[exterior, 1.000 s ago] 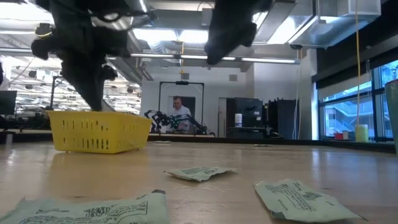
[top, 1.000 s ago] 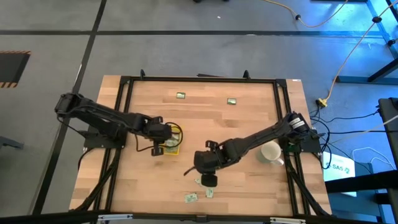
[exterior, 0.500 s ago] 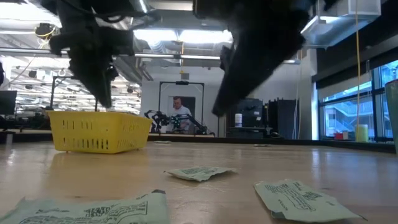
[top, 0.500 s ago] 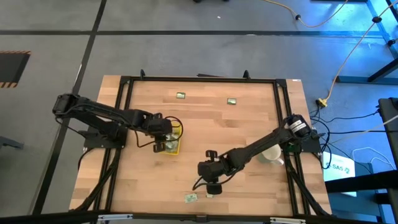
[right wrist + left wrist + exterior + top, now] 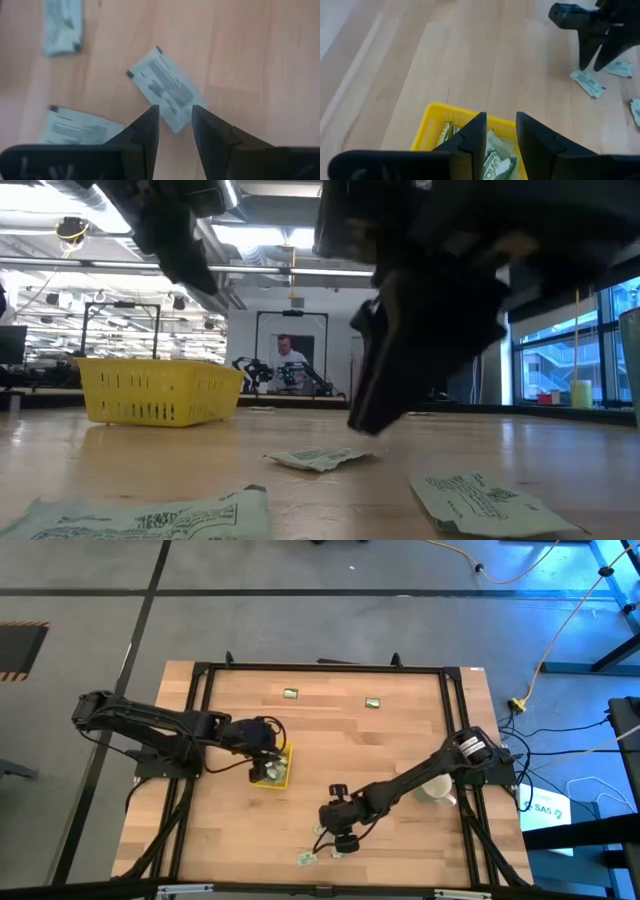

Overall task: Pick and place Stevia / Truvia into bins
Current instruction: Put the white packet into the yellow bin

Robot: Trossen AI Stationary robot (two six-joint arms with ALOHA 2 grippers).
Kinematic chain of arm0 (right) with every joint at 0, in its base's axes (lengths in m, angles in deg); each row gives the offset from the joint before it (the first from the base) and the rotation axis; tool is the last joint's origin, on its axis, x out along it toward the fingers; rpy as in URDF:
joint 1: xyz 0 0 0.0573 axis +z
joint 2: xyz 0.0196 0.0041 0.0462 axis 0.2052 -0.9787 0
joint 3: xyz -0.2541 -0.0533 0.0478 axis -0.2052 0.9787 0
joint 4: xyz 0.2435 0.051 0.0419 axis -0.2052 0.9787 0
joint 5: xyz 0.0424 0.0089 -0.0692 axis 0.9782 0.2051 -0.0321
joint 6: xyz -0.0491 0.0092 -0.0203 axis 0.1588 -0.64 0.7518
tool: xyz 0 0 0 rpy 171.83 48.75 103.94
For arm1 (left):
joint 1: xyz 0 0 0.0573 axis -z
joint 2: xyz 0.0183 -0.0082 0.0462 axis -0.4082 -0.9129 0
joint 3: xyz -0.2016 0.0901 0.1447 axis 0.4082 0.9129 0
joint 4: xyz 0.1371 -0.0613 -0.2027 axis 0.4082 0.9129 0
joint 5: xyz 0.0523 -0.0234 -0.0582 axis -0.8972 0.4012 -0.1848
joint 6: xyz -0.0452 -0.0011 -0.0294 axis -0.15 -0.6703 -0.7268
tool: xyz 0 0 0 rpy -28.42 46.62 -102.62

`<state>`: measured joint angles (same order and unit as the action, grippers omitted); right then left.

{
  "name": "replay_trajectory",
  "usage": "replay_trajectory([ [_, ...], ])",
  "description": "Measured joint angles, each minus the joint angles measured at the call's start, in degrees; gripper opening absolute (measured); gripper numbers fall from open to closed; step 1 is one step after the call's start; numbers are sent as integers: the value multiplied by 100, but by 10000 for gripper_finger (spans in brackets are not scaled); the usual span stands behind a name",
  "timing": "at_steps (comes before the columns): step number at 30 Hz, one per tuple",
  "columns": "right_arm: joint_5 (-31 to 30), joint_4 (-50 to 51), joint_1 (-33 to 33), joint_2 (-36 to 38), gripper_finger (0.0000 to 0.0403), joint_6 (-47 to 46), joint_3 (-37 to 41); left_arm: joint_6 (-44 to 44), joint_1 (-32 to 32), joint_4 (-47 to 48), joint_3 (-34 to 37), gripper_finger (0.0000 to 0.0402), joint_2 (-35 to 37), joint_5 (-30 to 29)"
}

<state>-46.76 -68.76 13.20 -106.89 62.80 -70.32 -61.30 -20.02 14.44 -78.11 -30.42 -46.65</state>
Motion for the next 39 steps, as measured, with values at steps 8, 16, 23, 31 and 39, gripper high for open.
replay_trajectory([
  [8,-40,40,-4,-333,119,-122,-33,0,0,25,0,102,28,0],
  [16,-38,251,-11,-394,63,-309,-37,0,0,26,0,102,28,-2],
  [23,-44,290,-13,-399,5,-353,-33,0,0,26,0,102,28,-2],
  [31,-49,1736,-121,-280,2,-143,-737,341,73,-22,0,102,26,171],
  [39,-313,2918,-558,82,1,23,-2099,3258,769,-869,0,114,22,190],
])
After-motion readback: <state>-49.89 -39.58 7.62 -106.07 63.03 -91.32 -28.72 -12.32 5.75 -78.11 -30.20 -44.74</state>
